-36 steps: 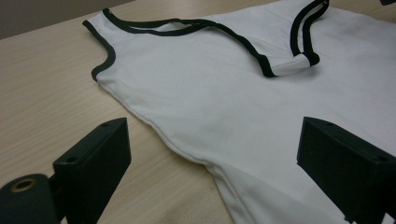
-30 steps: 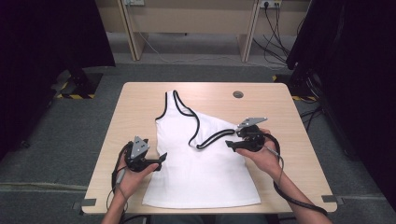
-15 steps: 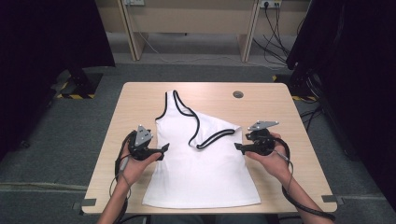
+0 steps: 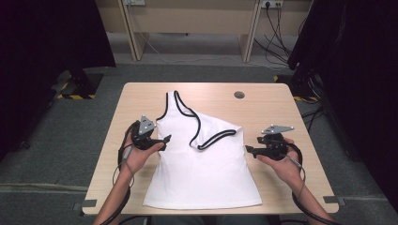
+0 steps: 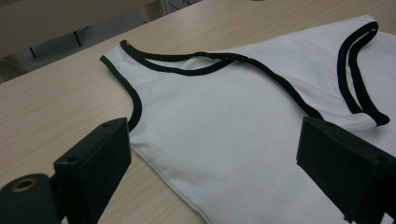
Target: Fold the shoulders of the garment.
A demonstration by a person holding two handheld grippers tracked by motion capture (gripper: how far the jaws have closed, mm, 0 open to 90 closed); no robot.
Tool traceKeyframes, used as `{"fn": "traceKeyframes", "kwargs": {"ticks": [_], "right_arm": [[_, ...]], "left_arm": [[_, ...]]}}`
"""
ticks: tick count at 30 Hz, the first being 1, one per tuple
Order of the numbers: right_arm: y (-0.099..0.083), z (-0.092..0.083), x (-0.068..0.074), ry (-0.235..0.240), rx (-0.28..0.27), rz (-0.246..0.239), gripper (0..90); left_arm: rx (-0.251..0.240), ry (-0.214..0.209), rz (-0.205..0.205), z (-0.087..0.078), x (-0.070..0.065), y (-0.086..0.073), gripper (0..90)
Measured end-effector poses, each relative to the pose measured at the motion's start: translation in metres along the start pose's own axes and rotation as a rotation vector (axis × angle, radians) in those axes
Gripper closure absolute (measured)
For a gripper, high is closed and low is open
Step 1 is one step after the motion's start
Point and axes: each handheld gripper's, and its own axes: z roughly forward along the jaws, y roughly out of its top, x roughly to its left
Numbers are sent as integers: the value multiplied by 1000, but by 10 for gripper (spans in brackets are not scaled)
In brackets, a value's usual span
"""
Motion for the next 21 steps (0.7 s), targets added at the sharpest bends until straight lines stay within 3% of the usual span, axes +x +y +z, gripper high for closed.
{"fn": "traceKeyframes", "kwargs": {"ticks": [21], "right_arm": [[-28,-16,-6,-12,-17,46,345]], "left_arm": [[29,12,-27,26,20,14,92]]}}
